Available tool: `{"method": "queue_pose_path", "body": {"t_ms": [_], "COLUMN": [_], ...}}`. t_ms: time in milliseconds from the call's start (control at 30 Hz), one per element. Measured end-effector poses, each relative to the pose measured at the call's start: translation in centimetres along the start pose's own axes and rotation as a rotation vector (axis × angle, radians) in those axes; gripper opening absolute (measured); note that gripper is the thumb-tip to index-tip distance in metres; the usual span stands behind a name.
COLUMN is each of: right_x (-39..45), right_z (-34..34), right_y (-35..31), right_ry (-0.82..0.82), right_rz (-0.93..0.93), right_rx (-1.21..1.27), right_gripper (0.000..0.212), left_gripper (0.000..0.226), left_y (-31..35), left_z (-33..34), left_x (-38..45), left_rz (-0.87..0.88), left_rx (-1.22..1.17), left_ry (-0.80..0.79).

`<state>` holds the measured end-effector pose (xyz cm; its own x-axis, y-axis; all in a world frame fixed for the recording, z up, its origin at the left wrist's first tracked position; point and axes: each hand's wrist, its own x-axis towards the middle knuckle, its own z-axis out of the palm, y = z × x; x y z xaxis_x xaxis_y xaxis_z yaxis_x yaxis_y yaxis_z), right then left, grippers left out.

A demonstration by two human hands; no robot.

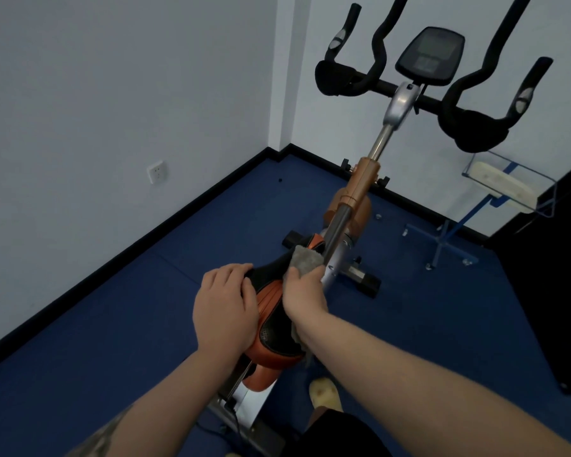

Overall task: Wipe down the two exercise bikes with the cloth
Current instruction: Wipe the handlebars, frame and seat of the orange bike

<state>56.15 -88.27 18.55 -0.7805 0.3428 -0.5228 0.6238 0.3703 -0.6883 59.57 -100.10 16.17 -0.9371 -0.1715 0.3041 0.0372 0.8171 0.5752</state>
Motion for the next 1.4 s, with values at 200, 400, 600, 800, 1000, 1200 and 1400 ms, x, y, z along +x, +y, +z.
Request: {"method": "queue_pose_path", "body": {"t_ms": [200, 400, 600, 800, 1000, 1200, 1400], "right_x": [-4.4, 0.5, -3.9, 2.7, 6.0, 6.8, 6.5], "right_z": [0.4, -0.1, 0.7, 0.5, -0.6, -2.5, -3.4], "right_y": [2.7, -0.8, 3.1, -0.1, 0.1, -0.5, -1.3], "right_ry": [0.002, 0.022, 0.044, 0.028, 0.121, 0.126, -0.340], "right_rz": [-0.214, 0.018, -0.306, -0.050, -0.285, -0.899, -1.297], "right_rx": [-0.110, -0.035, -0.202, -0.003, 0.131, -0.601, -0.843], "right_gripper": [0.074, 0.066, 0.075, 0.077, 0.063, 0.052, 0.056], "left_gripper": [0.033, 0.025, 0.032, 0.027, 0.024, 0.022, 0.031], "left_y": [0.2, 0.2, 0.1, 0.1, 0.3, 0.8, 1.6], "left_z": [-0.2, -0.2, -0.1, 0.0, -0.1, -0.2, -0.2], "left_x": [0.0, -0.1, 0.0, -0.1, -0.2, -0.2, -0.8], "left_rz": [0.001, 0.000, 0.000, 0.006, -0.022, -0.078, -0.279], "left_rx": [-0.005, 0.008, -0.003, 0.011, 0.012, 0.012, 0.063], "left_ry": [0.005, -0.001, 0.010, 0.016, 0.025, 0.034, 0.050]}}
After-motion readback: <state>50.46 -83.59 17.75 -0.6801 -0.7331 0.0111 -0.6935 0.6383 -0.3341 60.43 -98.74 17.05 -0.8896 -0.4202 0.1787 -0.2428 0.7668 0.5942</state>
